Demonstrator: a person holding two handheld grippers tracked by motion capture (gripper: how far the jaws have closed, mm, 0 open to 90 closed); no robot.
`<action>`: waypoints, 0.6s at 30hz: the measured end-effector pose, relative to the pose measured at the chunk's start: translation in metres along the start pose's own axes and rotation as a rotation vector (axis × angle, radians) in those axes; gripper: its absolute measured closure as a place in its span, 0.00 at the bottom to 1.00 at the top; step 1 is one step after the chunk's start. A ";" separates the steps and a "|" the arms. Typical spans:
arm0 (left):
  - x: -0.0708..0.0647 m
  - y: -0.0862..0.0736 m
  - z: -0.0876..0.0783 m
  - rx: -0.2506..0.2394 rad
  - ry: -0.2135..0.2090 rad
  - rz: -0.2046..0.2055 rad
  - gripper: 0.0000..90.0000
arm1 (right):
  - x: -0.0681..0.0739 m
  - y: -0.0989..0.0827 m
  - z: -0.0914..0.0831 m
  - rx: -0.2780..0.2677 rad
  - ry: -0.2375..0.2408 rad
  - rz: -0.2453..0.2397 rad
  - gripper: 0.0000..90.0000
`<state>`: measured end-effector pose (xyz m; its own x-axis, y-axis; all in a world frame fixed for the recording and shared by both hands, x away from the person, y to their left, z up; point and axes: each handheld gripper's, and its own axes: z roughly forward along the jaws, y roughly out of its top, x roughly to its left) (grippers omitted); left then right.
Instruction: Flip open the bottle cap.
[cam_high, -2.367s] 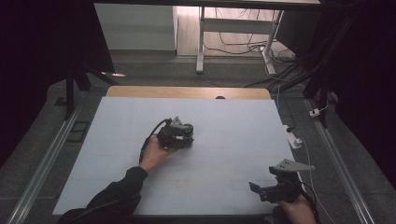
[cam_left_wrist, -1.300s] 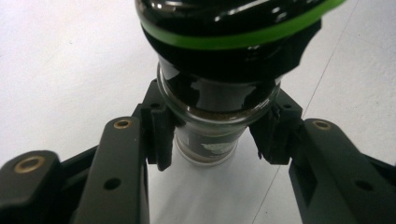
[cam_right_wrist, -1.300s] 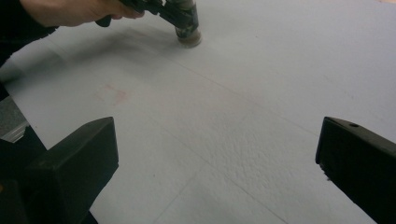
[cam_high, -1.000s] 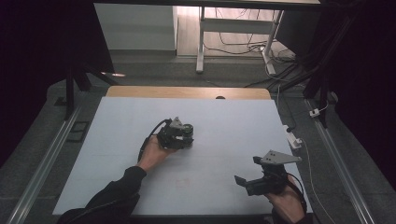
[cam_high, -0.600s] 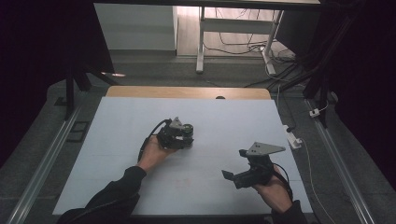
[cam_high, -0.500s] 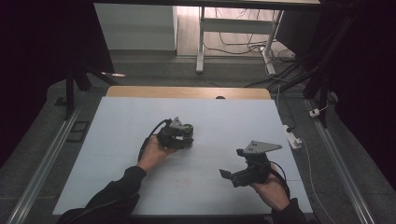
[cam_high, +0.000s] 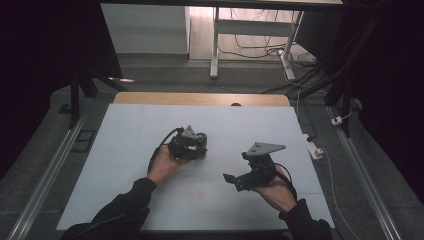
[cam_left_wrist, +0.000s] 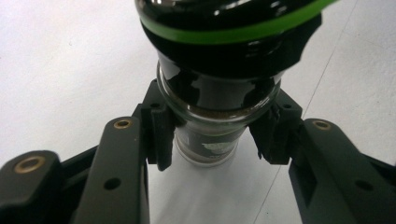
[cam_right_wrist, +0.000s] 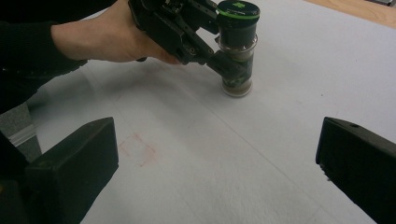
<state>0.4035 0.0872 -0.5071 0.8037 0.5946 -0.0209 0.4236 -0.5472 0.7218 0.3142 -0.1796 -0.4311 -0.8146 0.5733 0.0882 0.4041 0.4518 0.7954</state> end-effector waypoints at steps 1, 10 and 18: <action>0.000 0.000 0.000 0.001 0.002 0.001 0.60 | 0.000 0.002 0.003 0.002 0.001 -0.003 0.00; 0.000 0.001 0.000 0.004 0.003 0.001 0.60 | -0.004 0.018 0.027 0.018 -0.008 -0.032 0.00; 0.000 0.001 0.000 0.005 0.003 0.003 0.60 | -0.006 0.030 0.053 0.027 -0.011 -0.059 0.00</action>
<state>0.4034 0.0866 -0.5066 0.8037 0.5949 -0.0163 0.4230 -0.5518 0.7187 0.3528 -0.1333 -0.4393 -0.8329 0.5523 0.0353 0.3669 0.5033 0.7823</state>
